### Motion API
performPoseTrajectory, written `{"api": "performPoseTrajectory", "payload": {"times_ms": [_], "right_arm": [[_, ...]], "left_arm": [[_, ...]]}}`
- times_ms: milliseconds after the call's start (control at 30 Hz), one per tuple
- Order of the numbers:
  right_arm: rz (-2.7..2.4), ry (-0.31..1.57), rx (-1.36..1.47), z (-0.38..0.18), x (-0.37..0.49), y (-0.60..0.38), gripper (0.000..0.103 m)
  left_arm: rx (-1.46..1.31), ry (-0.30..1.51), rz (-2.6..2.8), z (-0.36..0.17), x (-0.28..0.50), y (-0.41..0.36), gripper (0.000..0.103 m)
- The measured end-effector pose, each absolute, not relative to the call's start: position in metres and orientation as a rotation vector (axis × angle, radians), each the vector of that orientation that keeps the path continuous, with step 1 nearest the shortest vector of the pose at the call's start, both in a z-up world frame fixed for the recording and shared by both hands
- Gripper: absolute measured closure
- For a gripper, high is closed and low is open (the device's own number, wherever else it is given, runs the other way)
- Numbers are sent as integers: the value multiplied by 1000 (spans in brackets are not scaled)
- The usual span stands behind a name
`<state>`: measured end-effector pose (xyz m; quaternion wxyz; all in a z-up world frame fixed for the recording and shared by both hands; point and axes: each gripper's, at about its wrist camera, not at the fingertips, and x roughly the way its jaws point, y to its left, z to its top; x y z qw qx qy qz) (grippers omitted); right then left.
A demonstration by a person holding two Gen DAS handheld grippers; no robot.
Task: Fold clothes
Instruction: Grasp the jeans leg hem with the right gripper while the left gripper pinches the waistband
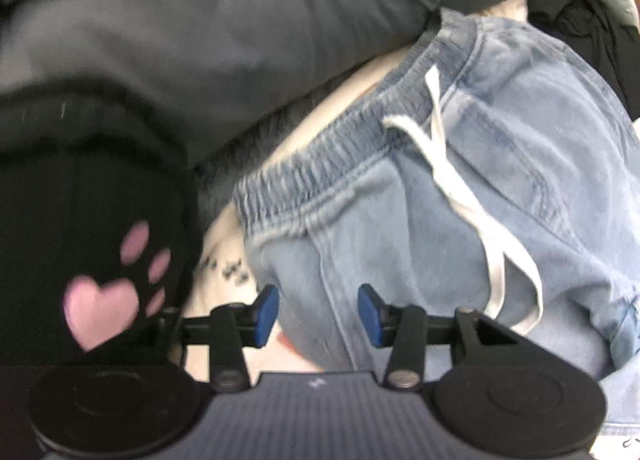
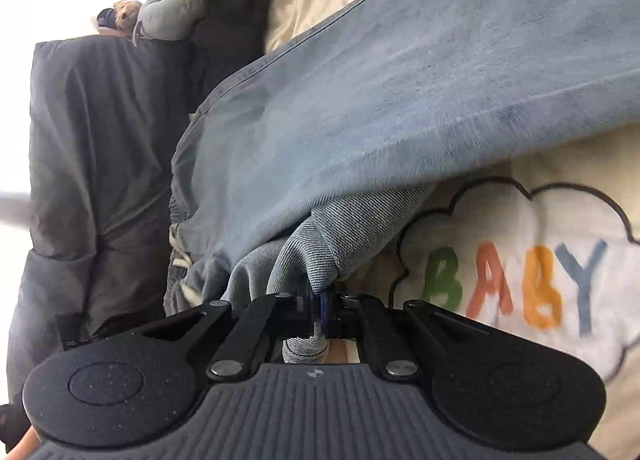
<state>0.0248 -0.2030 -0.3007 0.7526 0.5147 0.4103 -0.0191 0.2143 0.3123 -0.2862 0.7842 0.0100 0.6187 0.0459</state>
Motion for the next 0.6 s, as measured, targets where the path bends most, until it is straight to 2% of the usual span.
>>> {"api": "performPoseTrajectory", "payload": {"times_ms": [67,300,500,600], "right_arm": [[-42,905,1125,-294,14,-202,103],[-68,958,1135,-274,-24,-201,103],[-60,1038,1116,-255,-52,-203,103],[-42,1074,1113,-246,-61,-197,103]], "left_arm": [[-24,1345,130,-292,205,316,48],[-208,1308,139,-298,185,328,48],[-234,1325,146,-316,183,327,49],[-271,1330,150,-320,180,330,58]]}}
